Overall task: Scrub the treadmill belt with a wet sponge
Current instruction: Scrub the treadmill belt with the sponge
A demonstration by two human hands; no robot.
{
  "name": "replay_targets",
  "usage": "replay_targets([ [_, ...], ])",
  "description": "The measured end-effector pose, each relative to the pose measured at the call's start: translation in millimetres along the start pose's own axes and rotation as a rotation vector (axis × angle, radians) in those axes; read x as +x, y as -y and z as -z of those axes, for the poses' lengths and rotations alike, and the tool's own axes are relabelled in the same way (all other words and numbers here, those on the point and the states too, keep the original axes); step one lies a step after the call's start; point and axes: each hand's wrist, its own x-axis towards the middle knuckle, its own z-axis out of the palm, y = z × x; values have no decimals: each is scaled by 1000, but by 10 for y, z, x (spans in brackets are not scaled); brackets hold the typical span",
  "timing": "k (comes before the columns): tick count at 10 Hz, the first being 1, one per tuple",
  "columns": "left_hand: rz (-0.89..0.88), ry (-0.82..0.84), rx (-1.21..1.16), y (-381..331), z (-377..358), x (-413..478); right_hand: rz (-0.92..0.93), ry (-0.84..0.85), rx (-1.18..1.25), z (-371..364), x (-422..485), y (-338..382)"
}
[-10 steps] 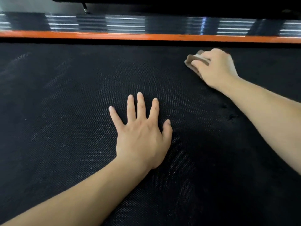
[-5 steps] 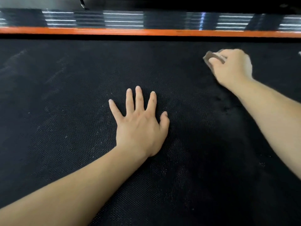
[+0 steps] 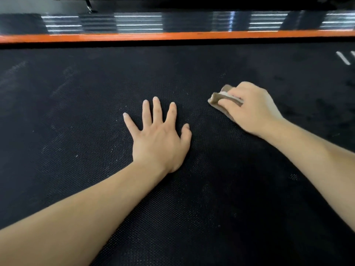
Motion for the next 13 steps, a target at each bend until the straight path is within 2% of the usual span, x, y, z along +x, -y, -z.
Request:
replay_targets([
  [1,-3,16,-5,0,14,-3,-182,-137,-17,122,182,-212],
  [2,-3,15,-9,9,19,-6,-168,-159,-36,-25,-4,-42],
  [3,-1,13,-10,10,19,-2,27,-14,34,-40,-421,184],
  [4,1,11,-8,9,19,-4,-140,-120,-40,157,-263,-119],
  [5,6,5,-1,7,9,-10,-276,-195,-50,146,-303,-123],
  [6,2,5,-2,7,15,-10,-32,-80,11,22,-733,178],
  [7,4,8,-3,8,17,-11,-13,-28,-27,147,-732,19],
  [8,14,7,4,5,14,-13,-269,-143,-37,244,-531,-226],
  [9,9,7,-4,1,22,-20,-143,-107,-43,107,-826,-3],
  [10,8,0,-11,3,29,-12,4,11,61,175,-1118,86],
  [11,2,4,-10,-4,28,-24,-205,-120,-23,307,-866,-242],
  [12,-12,2,-15,-2,31,-36,-180,-143,-43,201,-995,-99],
  [13,-24,25,-21,-41,89,-102,57,-2,58,145,-1365,193],
])
